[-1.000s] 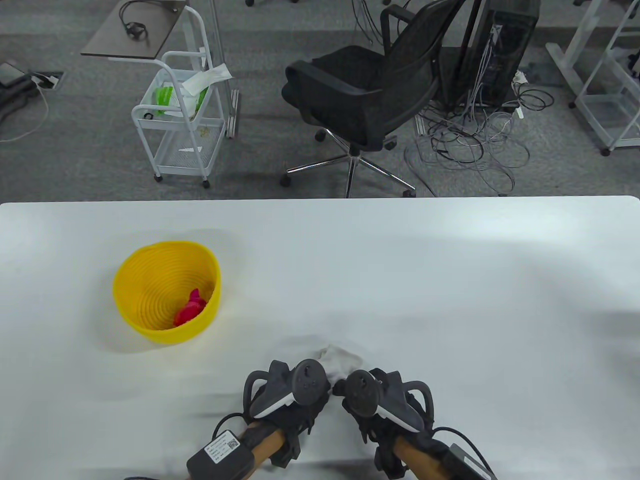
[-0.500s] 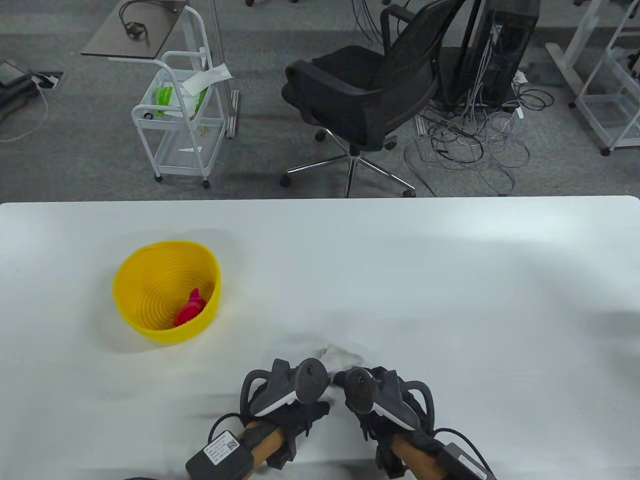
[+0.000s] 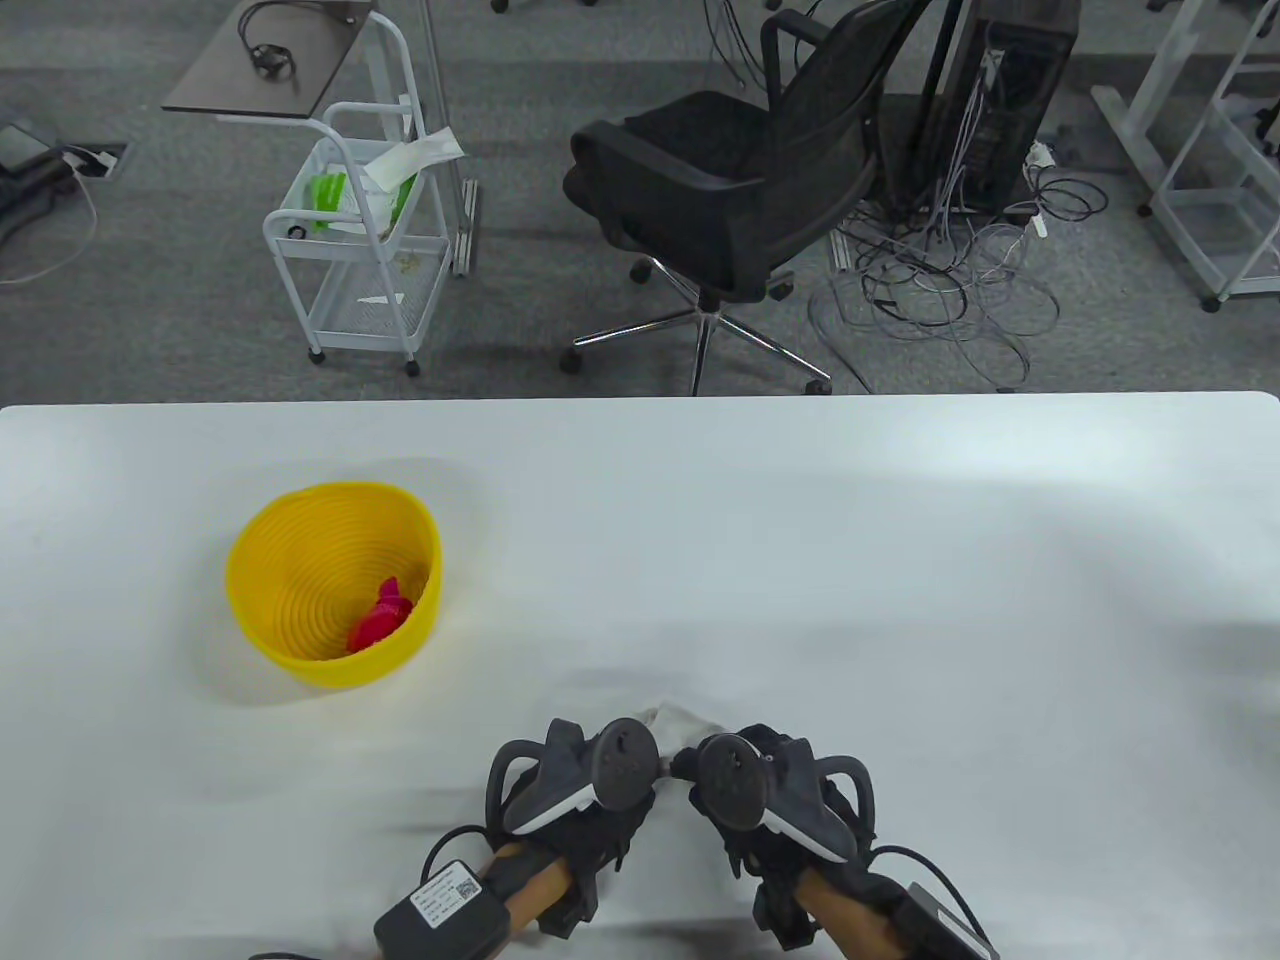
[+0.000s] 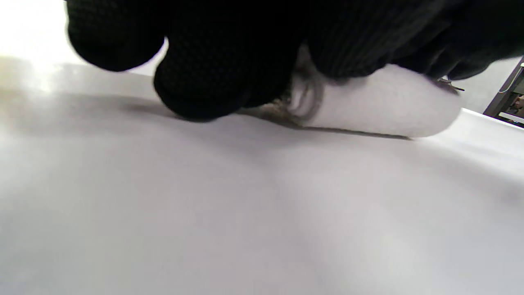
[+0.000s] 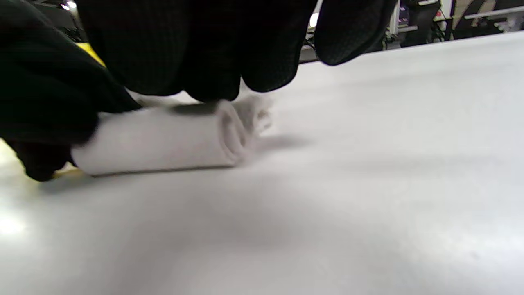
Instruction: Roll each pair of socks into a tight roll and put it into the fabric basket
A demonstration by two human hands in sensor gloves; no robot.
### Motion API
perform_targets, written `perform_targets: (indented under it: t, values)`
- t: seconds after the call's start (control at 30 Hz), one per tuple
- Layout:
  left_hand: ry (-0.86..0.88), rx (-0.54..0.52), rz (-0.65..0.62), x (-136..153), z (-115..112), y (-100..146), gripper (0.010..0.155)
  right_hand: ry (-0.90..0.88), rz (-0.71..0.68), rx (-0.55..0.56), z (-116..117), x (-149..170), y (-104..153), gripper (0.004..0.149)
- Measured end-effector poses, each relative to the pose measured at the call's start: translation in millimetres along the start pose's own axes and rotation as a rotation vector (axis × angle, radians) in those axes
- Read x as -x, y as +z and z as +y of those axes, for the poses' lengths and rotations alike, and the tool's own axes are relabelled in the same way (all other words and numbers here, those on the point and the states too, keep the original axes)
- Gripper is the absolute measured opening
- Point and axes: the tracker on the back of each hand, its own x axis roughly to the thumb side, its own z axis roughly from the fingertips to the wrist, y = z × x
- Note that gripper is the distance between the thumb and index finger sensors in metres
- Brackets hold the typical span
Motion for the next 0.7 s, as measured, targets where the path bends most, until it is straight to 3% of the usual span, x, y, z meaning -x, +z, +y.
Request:
perform_targets:
  t: [0.4,0.7]
  values:
    - [0.013,-0.027,0.002,2.3,0.6,1.7,0.048,0.012,0.023,-0.108,11.6,1.3,-4.3,0.046]
    - [0.012,-0.155,0.004,0.6,20.6,13.4,0.049,0.009,0.064,-0.113,18.6,5.2,-8.0,0.050]
